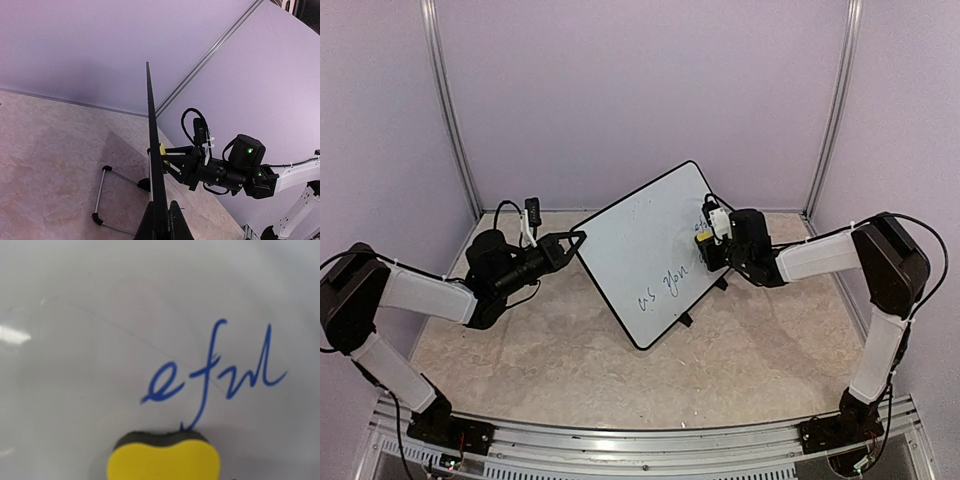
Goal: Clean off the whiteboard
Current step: Erase the whiteboard at the center of the board.
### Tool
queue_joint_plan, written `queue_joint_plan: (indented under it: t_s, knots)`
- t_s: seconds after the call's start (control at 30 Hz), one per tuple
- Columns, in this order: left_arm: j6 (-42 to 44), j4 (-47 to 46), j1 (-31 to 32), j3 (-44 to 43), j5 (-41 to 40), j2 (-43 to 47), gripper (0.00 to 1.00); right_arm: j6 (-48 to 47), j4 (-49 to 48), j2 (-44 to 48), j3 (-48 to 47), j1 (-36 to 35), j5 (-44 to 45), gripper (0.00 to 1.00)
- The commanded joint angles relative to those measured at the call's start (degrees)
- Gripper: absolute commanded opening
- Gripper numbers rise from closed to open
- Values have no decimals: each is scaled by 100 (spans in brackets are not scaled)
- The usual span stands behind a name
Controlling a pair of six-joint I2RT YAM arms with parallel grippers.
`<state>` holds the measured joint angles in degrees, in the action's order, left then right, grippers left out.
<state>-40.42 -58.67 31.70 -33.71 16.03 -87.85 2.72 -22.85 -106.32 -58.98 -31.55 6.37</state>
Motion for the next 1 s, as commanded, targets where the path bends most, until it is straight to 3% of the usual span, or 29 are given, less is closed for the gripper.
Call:
queue_joint_plan:
  t_s: [0.0,0.33,0.97]
  knots:
    - [199,-604,257,-39,819,158,0,113,533,-211,-194,153,-527,0]
    - [224,-574,257,-39,802,194,0,-35,994,-473,-1152,201,-559,0]
    - [204,-606,258,-47,822,169,0,91,597,-167,-161,417,-626,0]
